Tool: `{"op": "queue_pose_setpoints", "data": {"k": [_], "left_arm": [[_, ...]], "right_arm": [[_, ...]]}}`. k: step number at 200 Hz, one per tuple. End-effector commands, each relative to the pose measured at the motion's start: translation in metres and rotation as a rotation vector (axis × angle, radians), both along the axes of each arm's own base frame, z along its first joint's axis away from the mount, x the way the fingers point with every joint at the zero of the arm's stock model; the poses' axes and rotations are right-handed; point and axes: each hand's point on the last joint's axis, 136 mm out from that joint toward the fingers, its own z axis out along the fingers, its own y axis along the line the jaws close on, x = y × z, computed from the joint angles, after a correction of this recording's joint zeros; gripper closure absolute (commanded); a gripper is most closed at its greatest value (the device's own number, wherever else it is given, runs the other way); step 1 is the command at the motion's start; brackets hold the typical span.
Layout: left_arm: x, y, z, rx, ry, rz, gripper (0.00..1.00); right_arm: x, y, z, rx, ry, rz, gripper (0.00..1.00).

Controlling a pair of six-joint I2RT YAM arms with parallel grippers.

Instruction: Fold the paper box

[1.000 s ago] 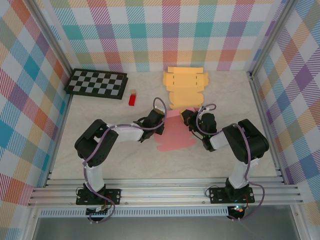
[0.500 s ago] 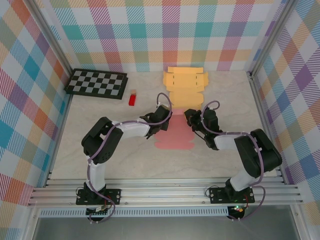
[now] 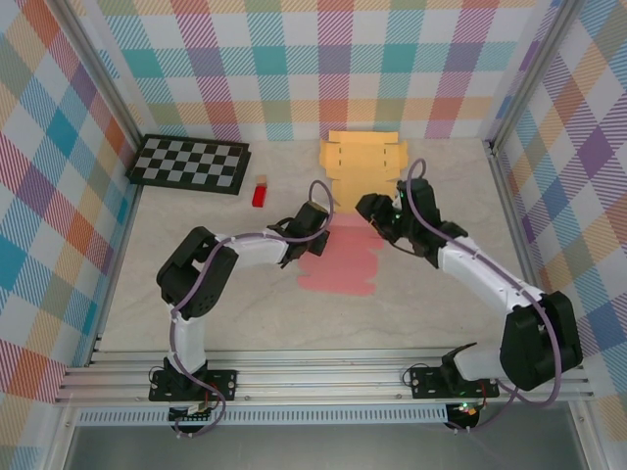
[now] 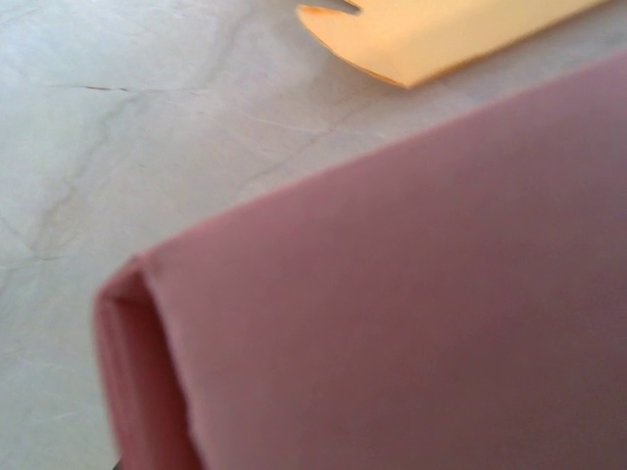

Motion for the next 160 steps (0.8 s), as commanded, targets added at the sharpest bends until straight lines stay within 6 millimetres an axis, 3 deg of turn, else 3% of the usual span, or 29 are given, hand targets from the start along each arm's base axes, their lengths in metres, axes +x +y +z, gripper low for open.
{"op": "queue_pose_setpoints", "data": {"k": [1,28,70,88,116,160], "left_arm": [[-0.028,0.005,-0.018,0.043,0.096,-0.184,1.00],[-0.037,0.003,-0.021,0.020,0.124,-0.264,1.00],[-0.041,0.008,-0.021,-0.005,0.135,-0.319,0.88],[-0.039,0.010,-0.021,-0.014,0.134,-0.314,0.83],[-0.036,0.010,-0.019,-0.037,0.120,-0.287,0.58],[-0.022,0.011,0.004,-0.113,0.018,-0.197,0.56]], "right_arm": [[-0.014,-0.012,-0.015,-0.324,0.012,0.212,0.49],[-0.008,-0.005,-0.030,-0.462,-0.024,0.404,0.49],[-0.023,0.000,-0.065,-0.525,-0.034,0.591,0.43],[-0.028,0.002,-0.078,-0.510,-0.008,0.616,0.43],[-0.033,0.007,-0.093,-0.481,0.021,0.636,0.45],[-0.028,0.009,-0.105,-0.481,0.056,0.623,0.54]]}}
